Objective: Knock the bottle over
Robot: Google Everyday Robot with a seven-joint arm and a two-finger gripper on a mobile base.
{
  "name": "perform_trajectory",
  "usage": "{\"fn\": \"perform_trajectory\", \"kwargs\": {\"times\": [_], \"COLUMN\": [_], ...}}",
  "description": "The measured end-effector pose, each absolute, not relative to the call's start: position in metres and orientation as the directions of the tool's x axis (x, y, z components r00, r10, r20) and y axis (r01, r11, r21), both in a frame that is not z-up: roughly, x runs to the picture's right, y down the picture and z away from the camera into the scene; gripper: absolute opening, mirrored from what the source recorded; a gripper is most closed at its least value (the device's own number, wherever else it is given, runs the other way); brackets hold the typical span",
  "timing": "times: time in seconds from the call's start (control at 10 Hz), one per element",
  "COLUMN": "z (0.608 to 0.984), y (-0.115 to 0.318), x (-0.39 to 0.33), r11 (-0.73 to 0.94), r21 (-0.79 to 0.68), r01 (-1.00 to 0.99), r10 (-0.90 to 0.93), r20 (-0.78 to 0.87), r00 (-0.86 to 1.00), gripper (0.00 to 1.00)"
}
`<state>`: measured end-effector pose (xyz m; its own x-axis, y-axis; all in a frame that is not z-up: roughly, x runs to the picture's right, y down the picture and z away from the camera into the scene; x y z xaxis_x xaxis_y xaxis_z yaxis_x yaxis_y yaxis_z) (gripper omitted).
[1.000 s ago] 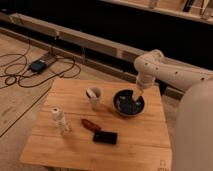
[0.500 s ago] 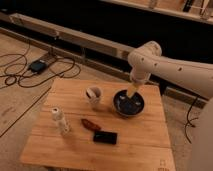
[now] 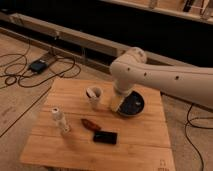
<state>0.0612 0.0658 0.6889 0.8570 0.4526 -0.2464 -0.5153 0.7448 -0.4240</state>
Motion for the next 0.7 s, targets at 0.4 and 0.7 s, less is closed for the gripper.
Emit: {"fn": "perform_trajectory", "kwargs": {"times": [0.4,0.7], "z": [0.661,0.652], "y": [0.108,0.126], "x": [-0.005,-0.055], "r11": [0.784,0.772], "r21": [-0.505,-0.562], "r01": [-0.362,-0.297], "r10": [0.328,0.268], "r20": [-0.159,-0.136], "r00": [0.931,0.954], "gripper": [0.80,0.80]}}
